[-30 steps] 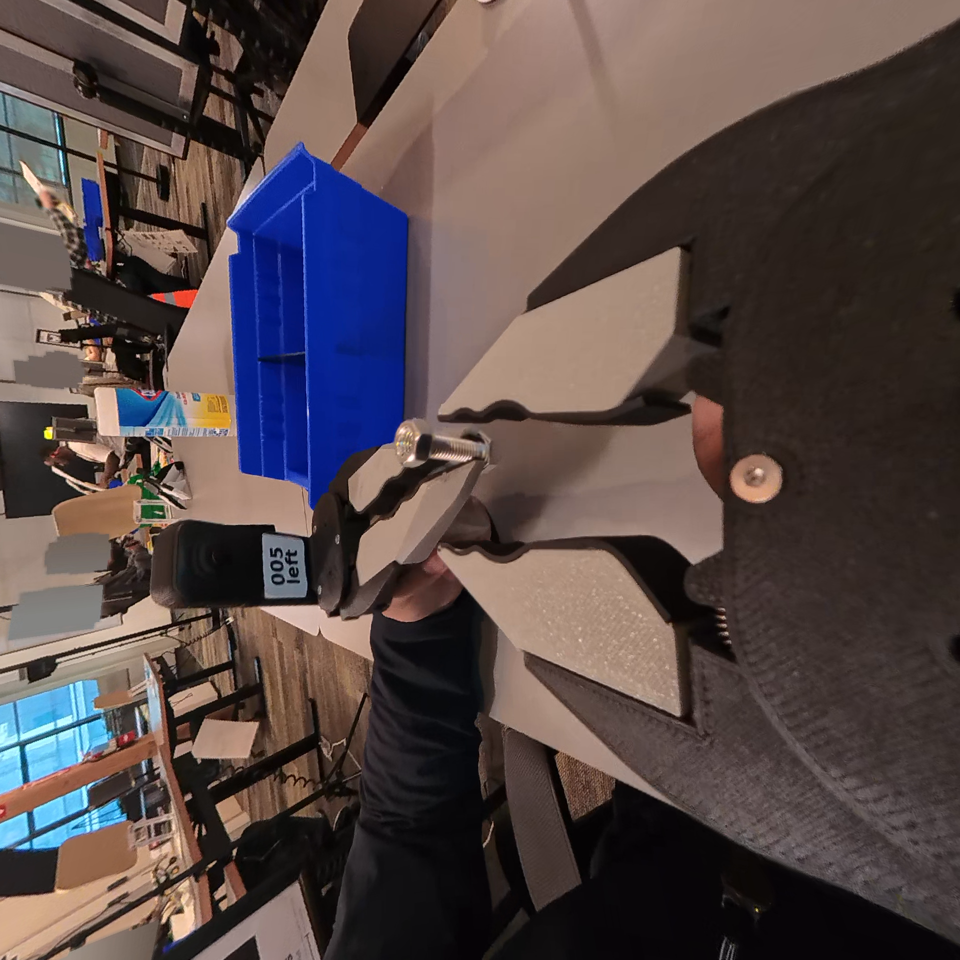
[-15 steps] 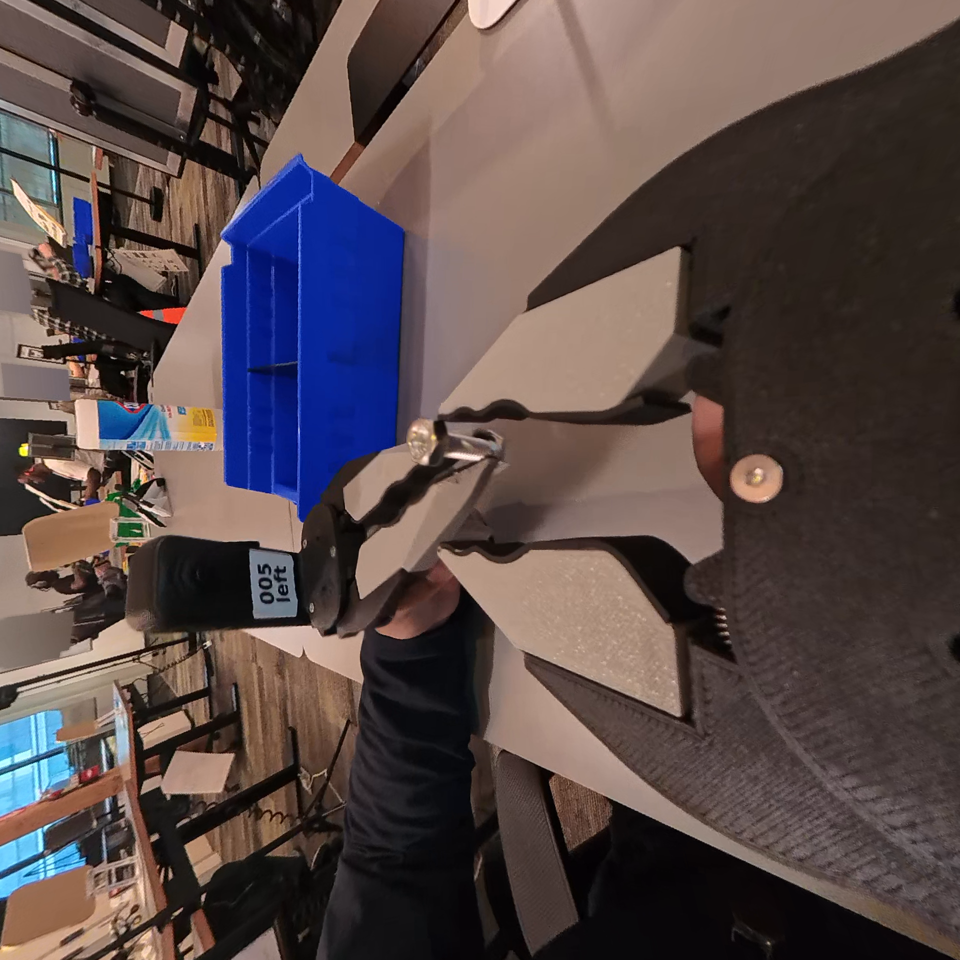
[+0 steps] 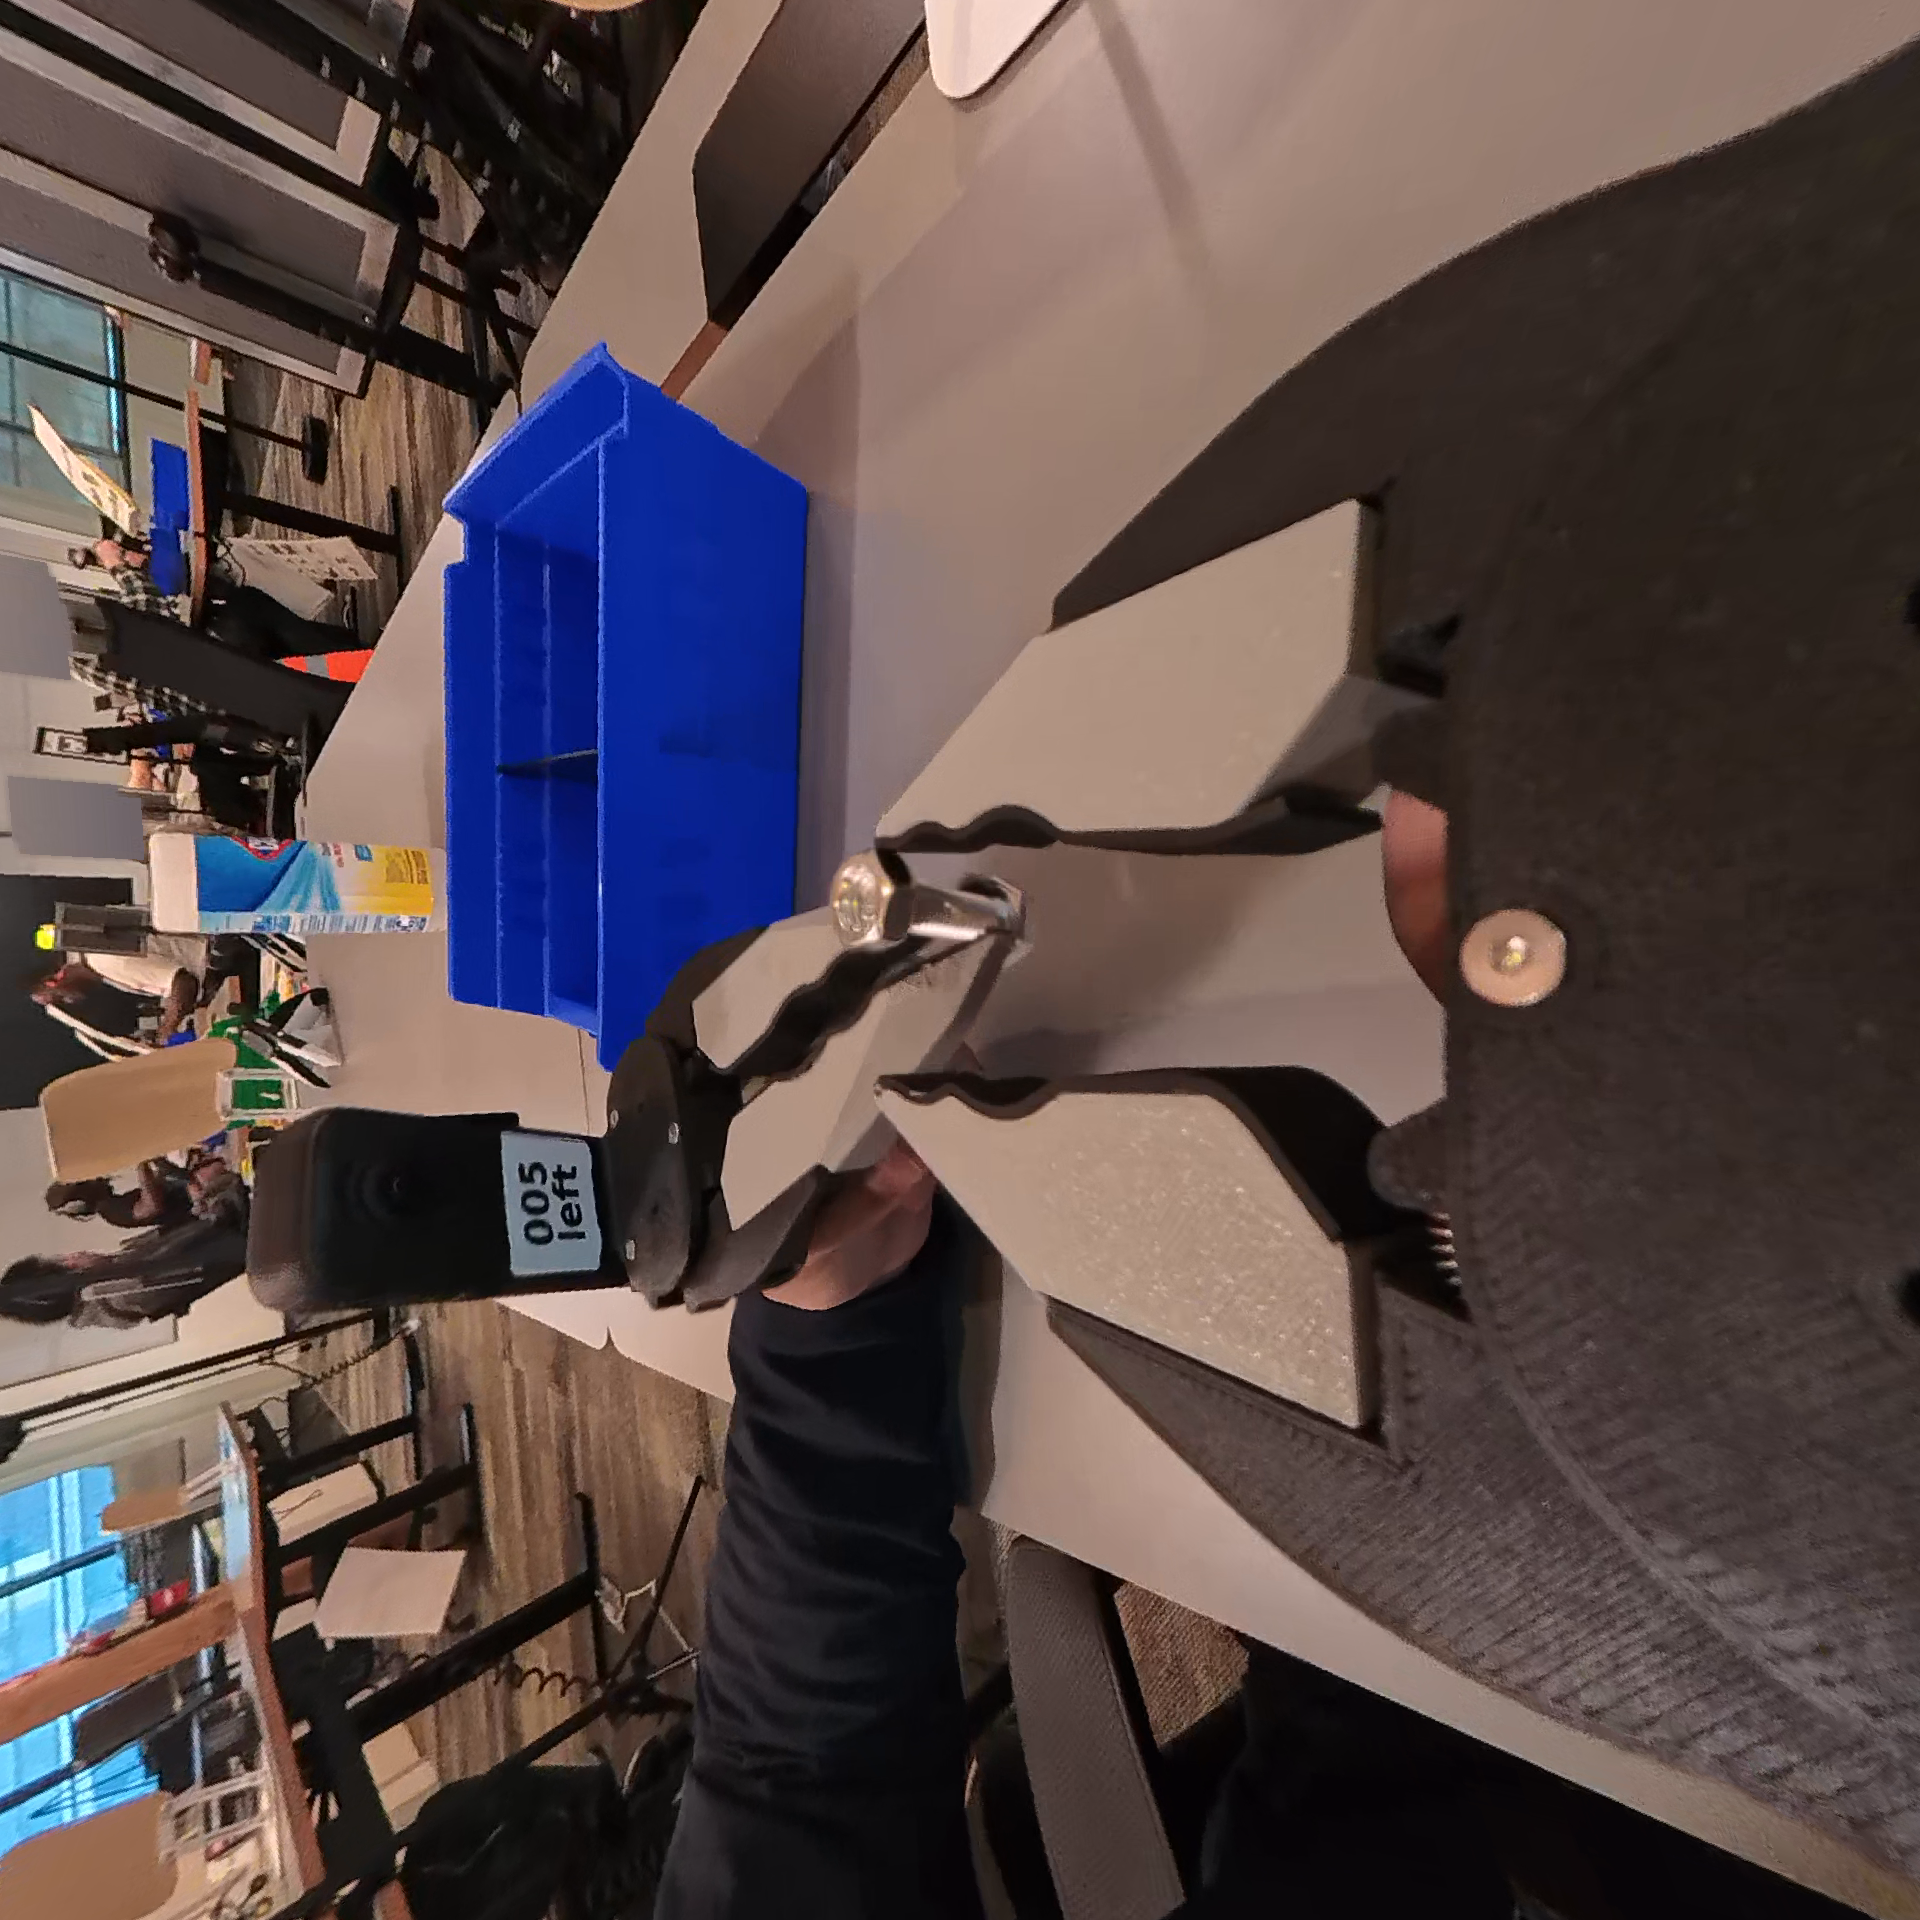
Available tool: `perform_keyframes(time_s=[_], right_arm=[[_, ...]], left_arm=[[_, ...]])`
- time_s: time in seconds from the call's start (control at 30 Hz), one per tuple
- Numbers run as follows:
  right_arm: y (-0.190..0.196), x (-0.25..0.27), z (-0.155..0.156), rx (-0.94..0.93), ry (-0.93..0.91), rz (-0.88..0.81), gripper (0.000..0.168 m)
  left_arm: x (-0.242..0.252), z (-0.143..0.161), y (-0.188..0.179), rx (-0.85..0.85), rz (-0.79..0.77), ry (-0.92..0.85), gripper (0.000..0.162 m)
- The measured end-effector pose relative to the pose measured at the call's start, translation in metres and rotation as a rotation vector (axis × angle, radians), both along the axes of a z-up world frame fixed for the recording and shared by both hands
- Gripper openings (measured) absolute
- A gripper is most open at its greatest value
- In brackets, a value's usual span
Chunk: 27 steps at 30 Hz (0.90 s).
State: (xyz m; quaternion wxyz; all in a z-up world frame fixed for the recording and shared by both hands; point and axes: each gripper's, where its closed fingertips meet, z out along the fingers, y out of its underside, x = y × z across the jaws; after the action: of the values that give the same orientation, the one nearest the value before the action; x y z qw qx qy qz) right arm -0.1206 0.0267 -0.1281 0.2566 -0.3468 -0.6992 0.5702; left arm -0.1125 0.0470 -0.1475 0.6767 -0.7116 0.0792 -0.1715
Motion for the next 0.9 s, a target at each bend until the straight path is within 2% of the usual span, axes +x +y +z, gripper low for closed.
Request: perform_keyframes(time_s=[0.13,0.37,0.5,0.63,0.7,0.9], right_arm=[[0.005,0.007,0.004,-0.002,0.011,0.013,0.025],[0.014,-0.002,0.008,-0.048,0.013,-0.044,0.04],[0.002,-0.003,0.003,-0.025,0.011,-0.018,0.038],[0.001,0.001,0.003,0.001,0.013,-0.008,0.035],[0.004,0.004,0.007,-0.014,0.023,-0.001,0.027],[0.01,0.0,0.012,-0.049,0.027,-0.037,0.039]], left_arm=[[-0.014,0.004,-0.001,0.014,0.048,-0.025,0.006],[-0.008,0.006,-0.003,0.02,0.022,-0.015,0.006],[0.009,0.002,-0.002,0.011,-0.037,0.006,0.006],[-0.002,0.001,-0.001,0.006,0.01,0.008,0.006],[-0.012,0.005,-0.002,0.015,0.039,-0.016,0.006],[-0.016,0.012,-0.006,0.04,0.04,-0.04,0.006]])
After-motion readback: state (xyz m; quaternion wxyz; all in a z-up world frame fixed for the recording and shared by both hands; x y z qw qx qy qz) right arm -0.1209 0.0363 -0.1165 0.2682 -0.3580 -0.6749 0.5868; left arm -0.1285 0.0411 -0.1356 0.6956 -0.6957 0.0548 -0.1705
